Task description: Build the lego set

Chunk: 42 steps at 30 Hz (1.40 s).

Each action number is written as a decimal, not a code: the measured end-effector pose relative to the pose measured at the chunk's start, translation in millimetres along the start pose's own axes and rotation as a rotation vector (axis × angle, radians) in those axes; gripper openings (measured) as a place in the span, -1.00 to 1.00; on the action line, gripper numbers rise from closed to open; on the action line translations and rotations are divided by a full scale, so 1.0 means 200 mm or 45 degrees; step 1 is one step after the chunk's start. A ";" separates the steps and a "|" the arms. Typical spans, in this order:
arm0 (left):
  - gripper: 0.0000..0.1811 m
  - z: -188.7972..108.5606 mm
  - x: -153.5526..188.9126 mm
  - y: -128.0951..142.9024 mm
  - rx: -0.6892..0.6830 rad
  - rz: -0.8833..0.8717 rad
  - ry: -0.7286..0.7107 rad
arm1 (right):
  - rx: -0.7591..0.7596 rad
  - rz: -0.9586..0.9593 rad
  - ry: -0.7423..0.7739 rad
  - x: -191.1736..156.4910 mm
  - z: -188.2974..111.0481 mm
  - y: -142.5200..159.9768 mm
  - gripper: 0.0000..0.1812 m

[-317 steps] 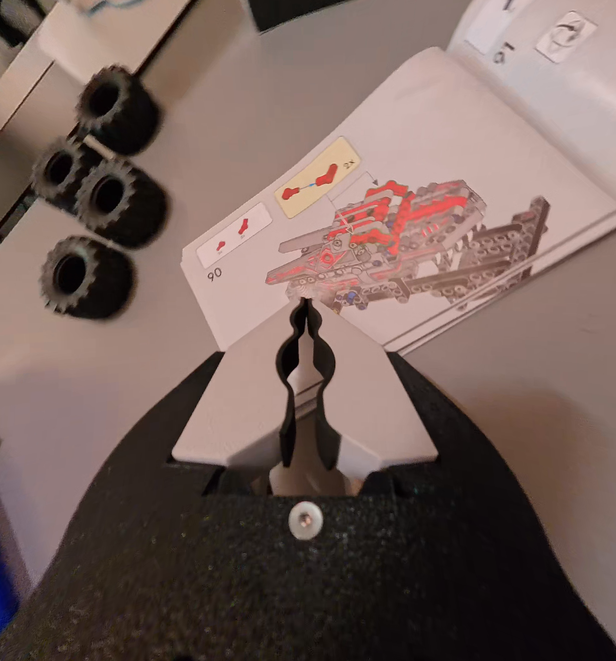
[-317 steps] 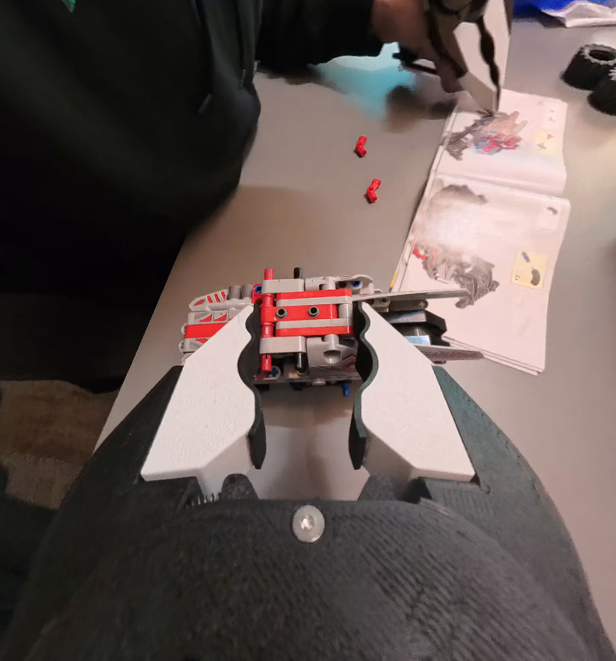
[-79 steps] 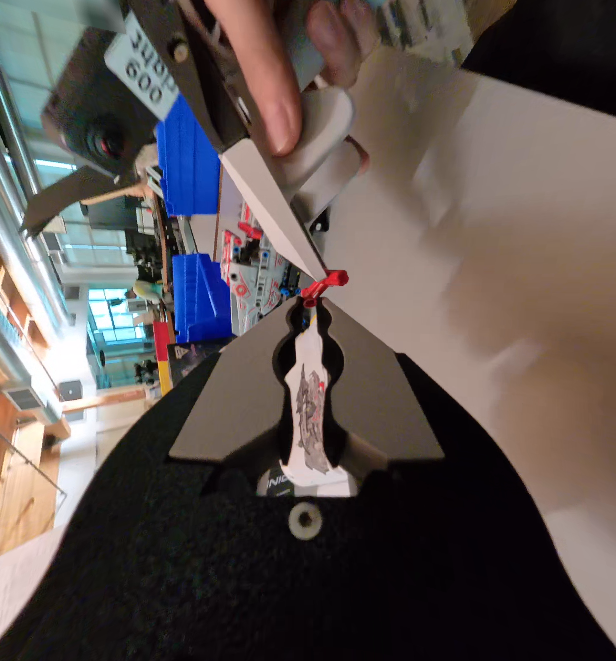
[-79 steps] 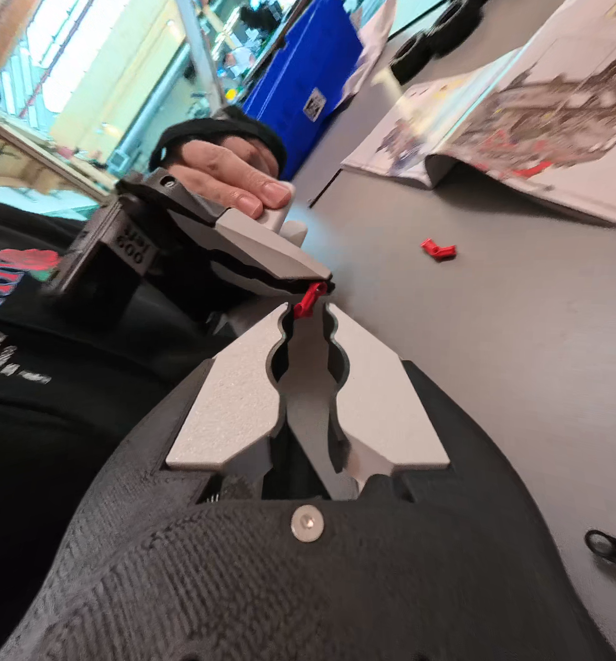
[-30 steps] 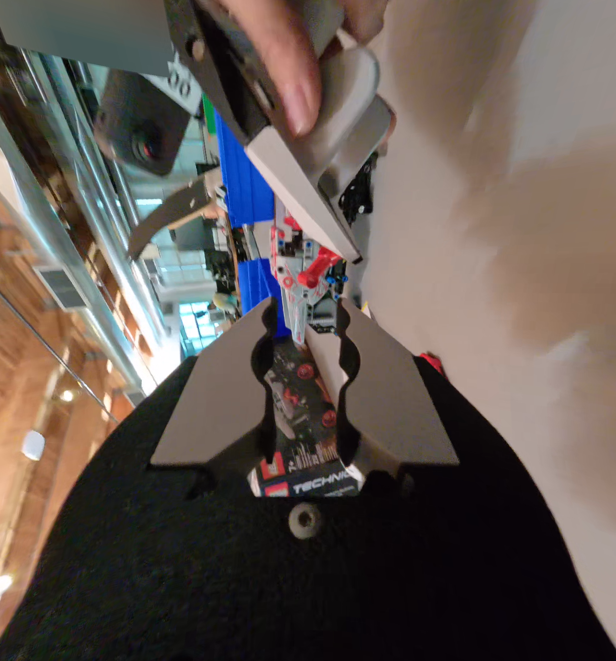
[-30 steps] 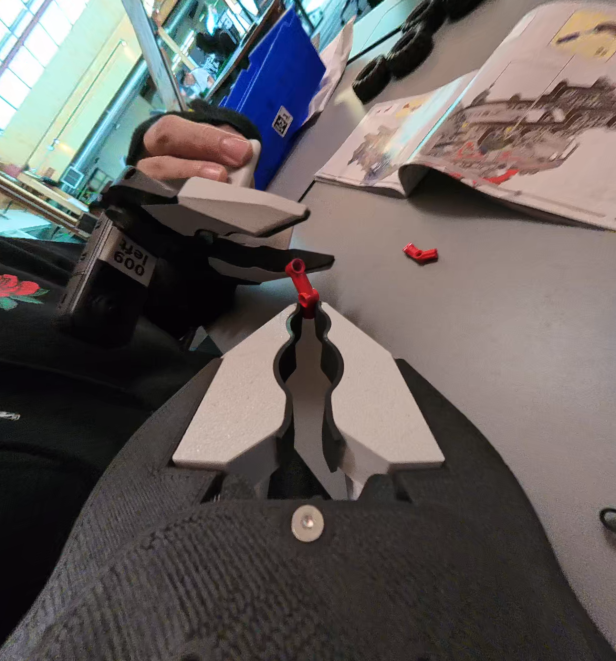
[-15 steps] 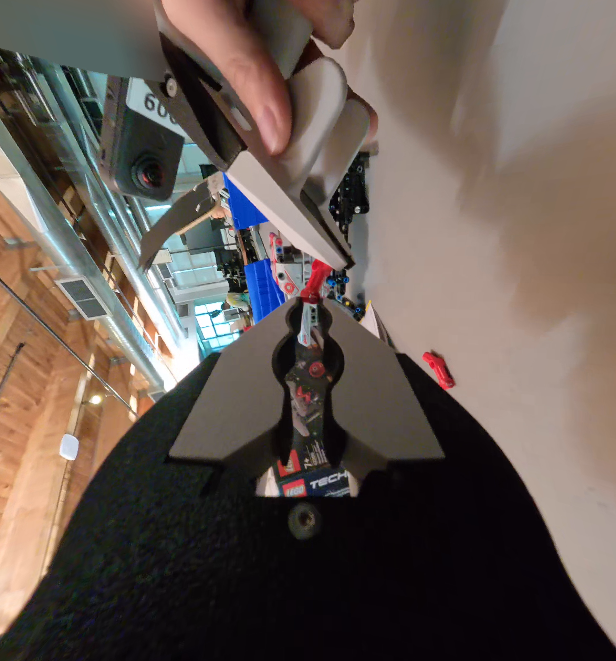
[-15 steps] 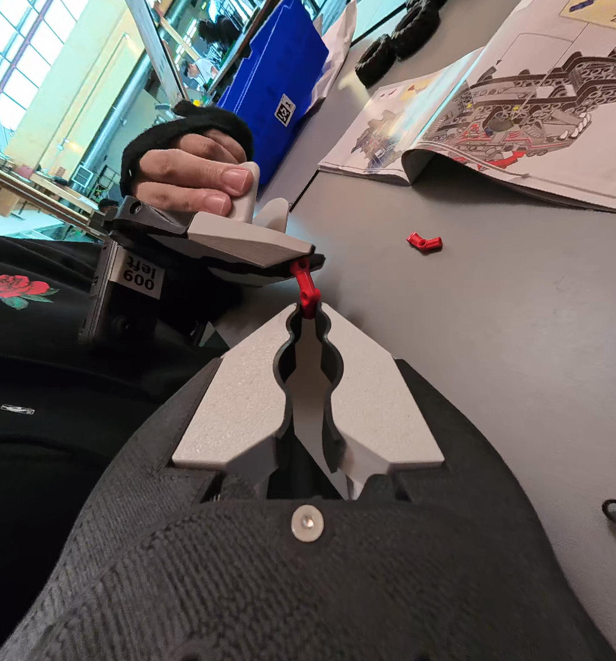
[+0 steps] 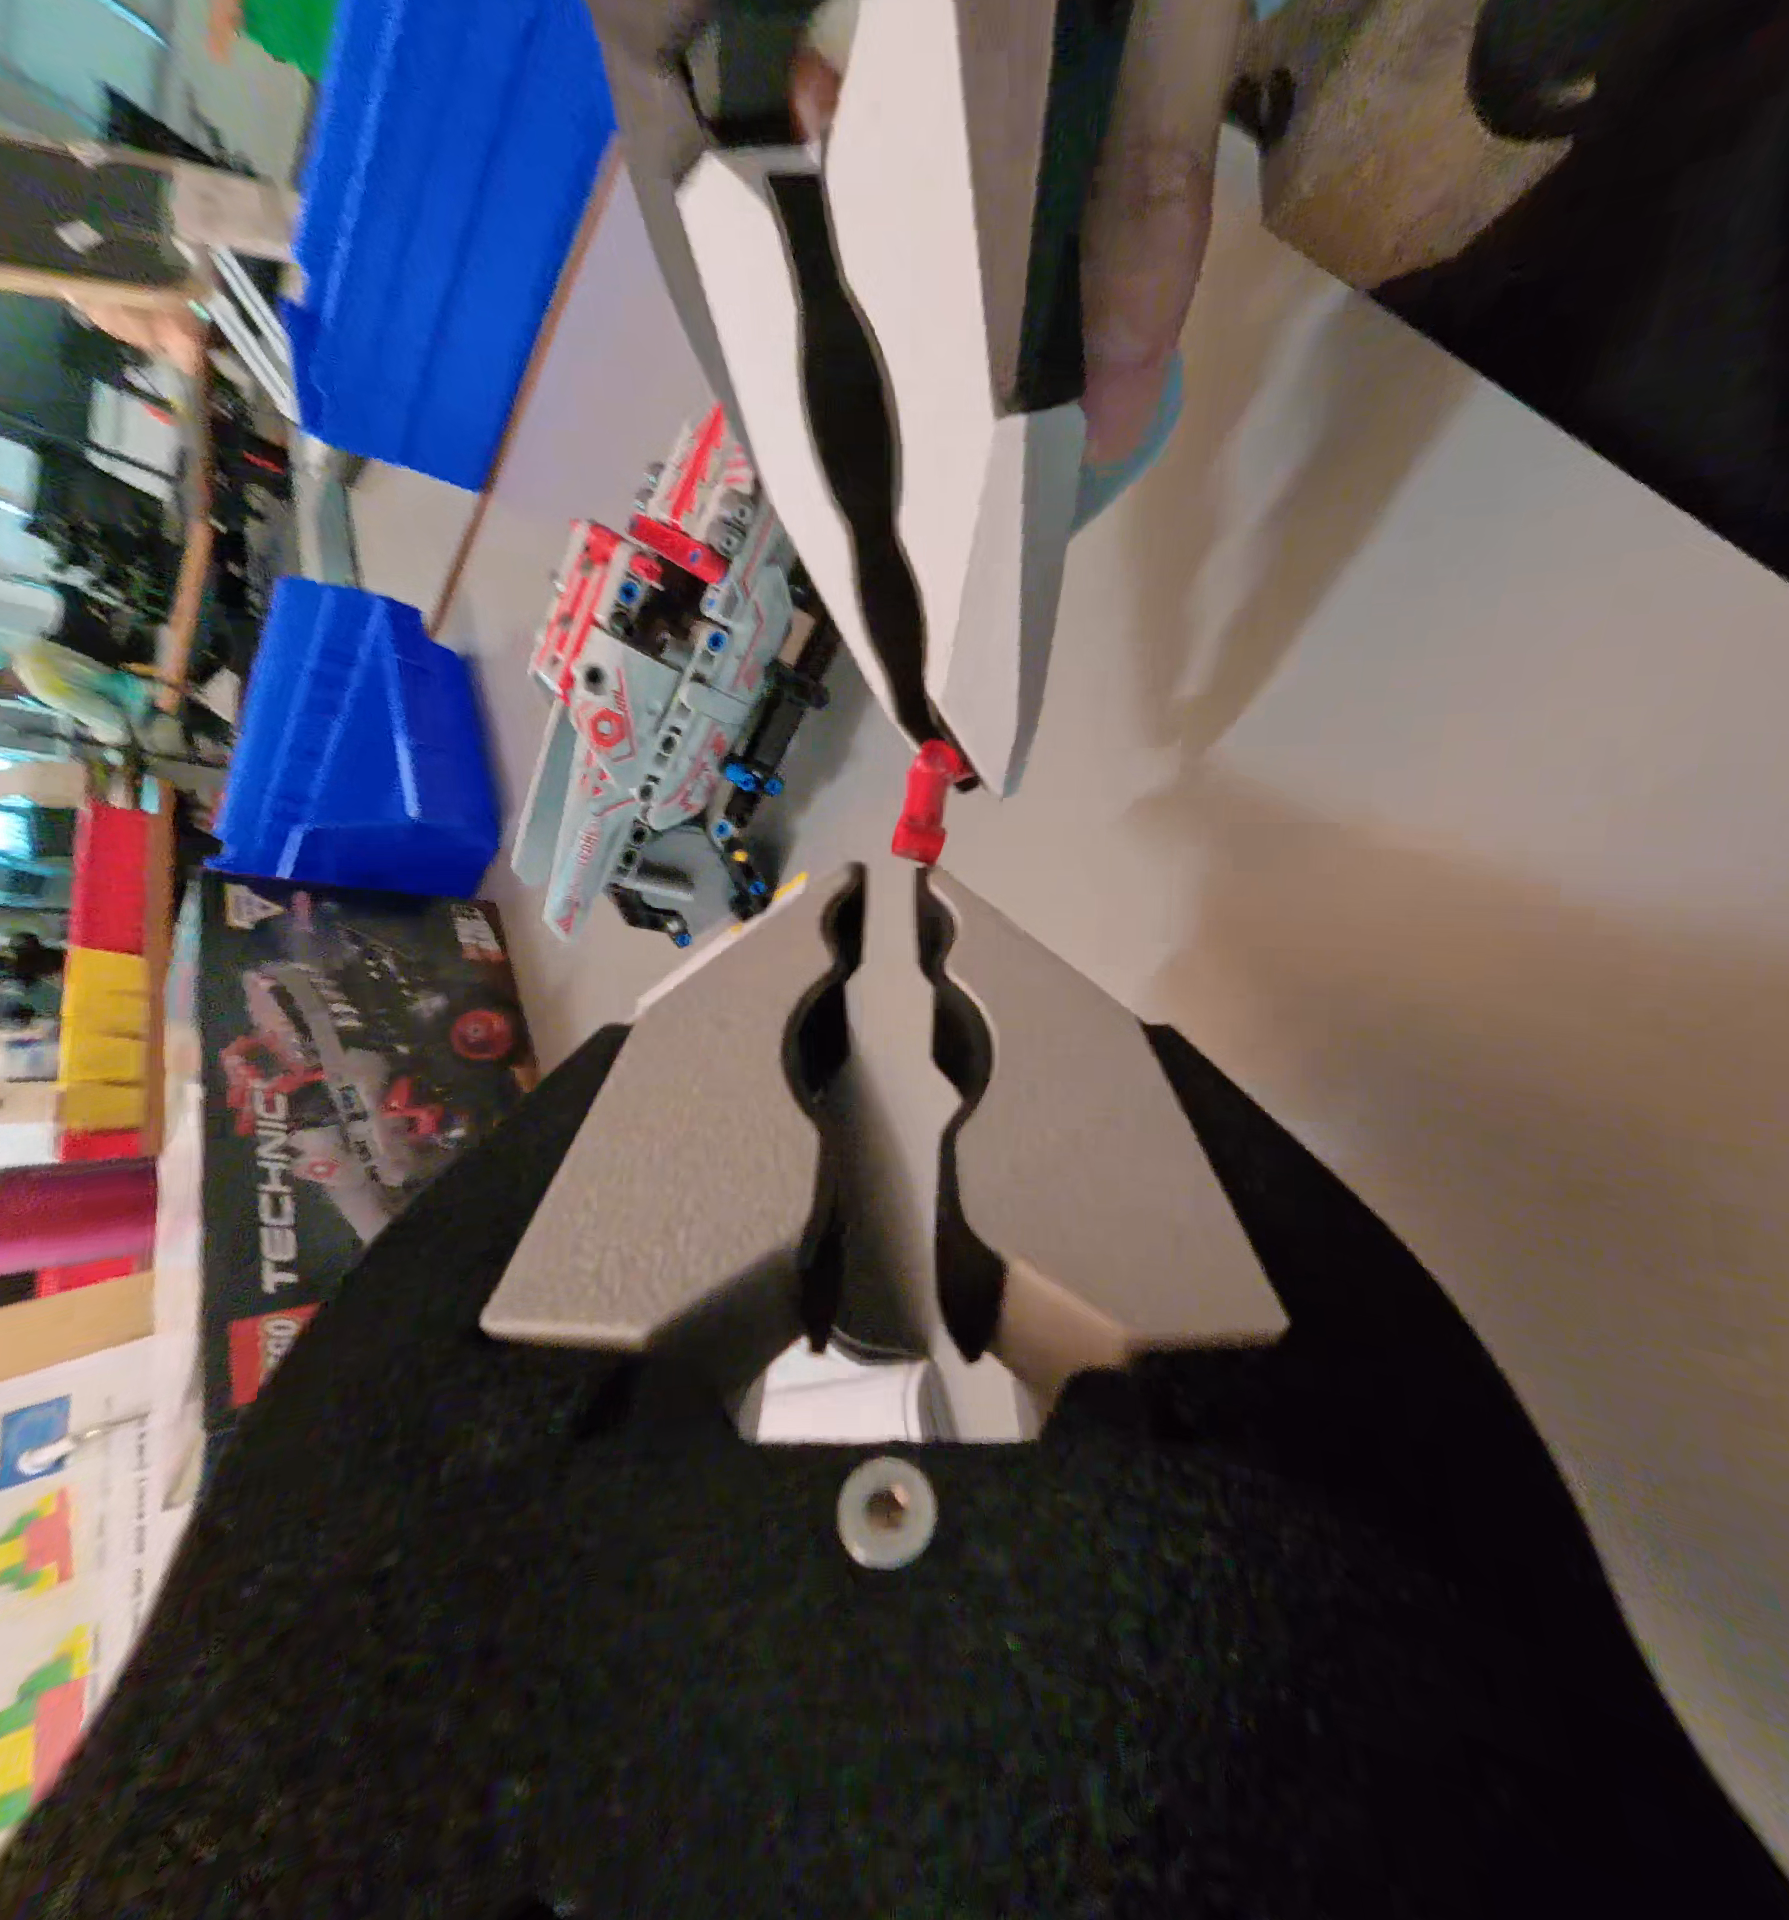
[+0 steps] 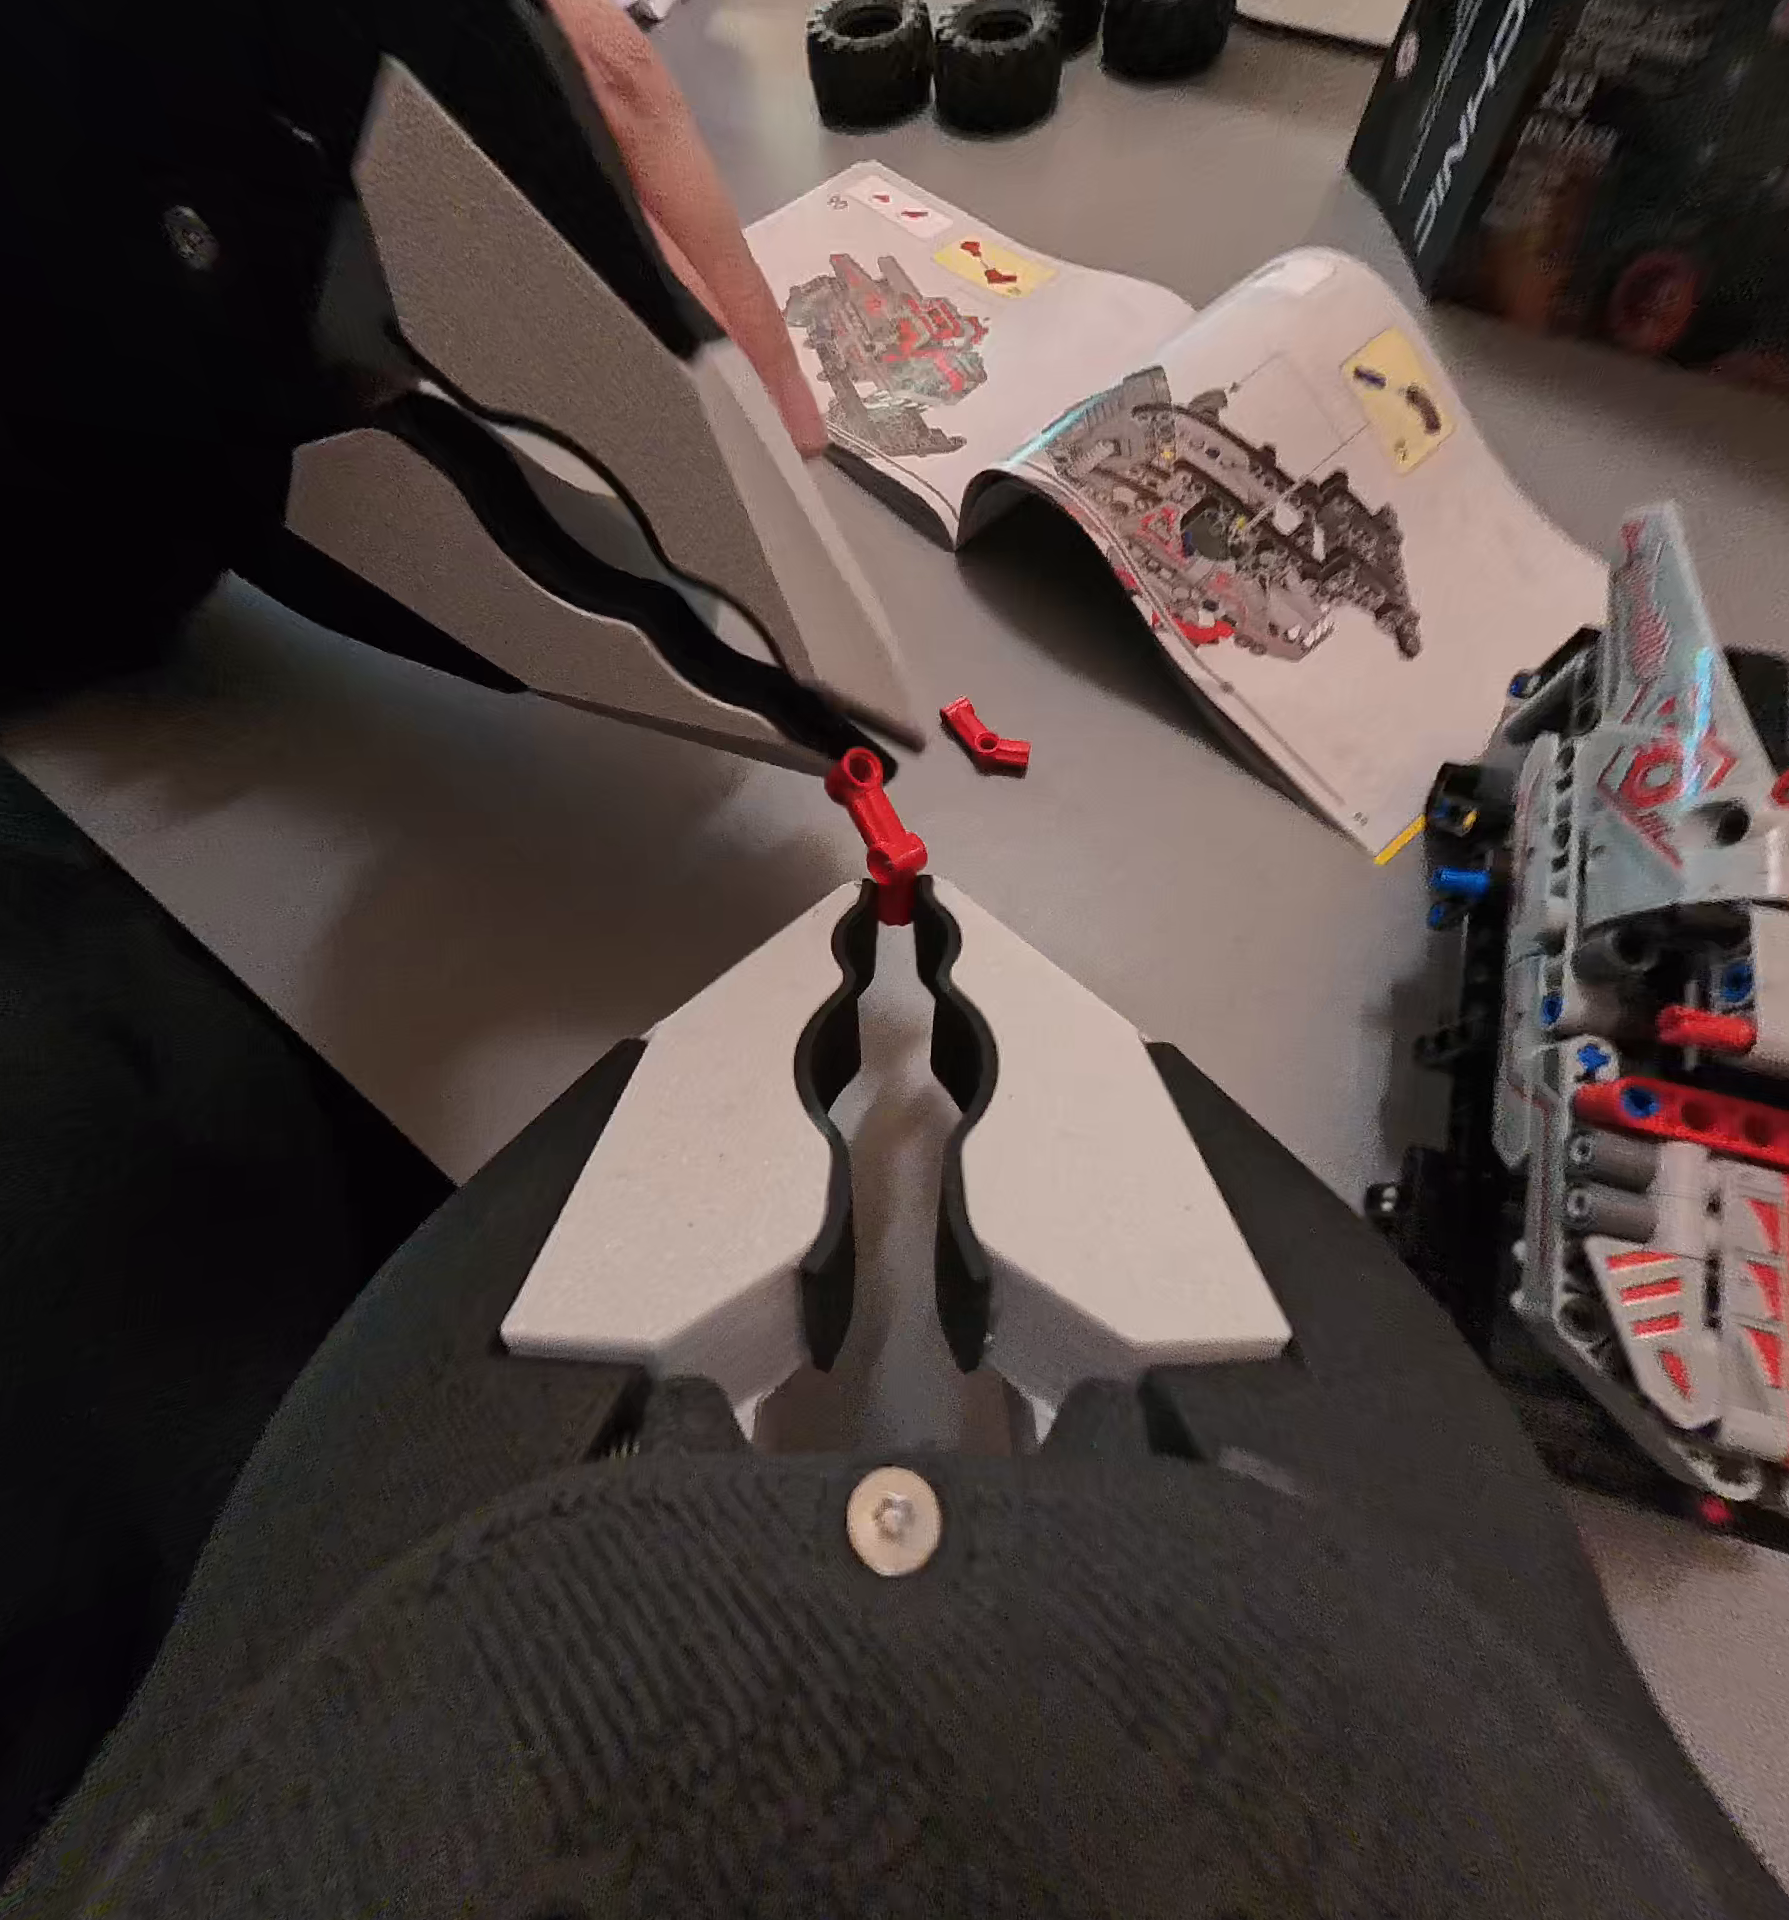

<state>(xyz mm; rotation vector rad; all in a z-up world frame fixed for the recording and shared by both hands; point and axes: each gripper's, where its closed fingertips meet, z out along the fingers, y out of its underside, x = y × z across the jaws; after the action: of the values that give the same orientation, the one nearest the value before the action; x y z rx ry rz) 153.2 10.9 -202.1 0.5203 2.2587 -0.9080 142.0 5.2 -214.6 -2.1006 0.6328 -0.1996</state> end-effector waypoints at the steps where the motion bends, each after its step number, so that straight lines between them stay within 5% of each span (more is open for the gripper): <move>1: -0.84 -0.01 -0.01 -0.01 0.041 0.018 -0.011 | -0.005 0.056 -0.027 0.00 0.00 0.01 -0.94; 5: -0.75 -0.04 0.02 -0.05 0.182 0.146 0.010 | 0.029 0.198 -0.181 -0.04 -0.01 0.02 -0.94; 9: -0.90 -0.05 0.06 -0.09 0.250 0.172 0.035 | 0.029 0.193 -0.210 -0.07 0.00 0.01 -0.94; 15: -0.94 -0.05 0.01 -0.08 0.289 -0.018 0.057 | 0.130 0.111 -0.181 -0.04 -0.03 -0.04 -0.93; 21: -0.94 -0.13 -0.04 -0.13 0.496 -0.128 0.070 | 0.417 0.428 -0.552 -0.11 -0.12 -0.15 -0.80; 29: -0.94 -0.12 0.01 -0.16 0.497 0.019 0.070 | 0.359 0.482 -0.538 -0.10 -0.09 -0.12 -0.73; 32: -0.94 -0.12 0.00 -0.14 0.486 0.000 0.069 | 0.384 0.461 -0.577 -0.12 -0.10 -0.13 -0.92; 42: -1.00 -0.11 -0.05 -0.14 0.572 -0.895 0.459 | 0.404 -0.366 0.020 -0.04 -0.09 -0.17 -0.92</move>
<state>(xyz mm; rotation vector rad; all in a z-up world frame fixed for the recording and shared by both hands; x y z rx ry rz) 135.7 6.7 -170.8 0.0503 2.6137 -1.8203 140.3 11.3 -176.5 -1.8737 0.2823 -0.4487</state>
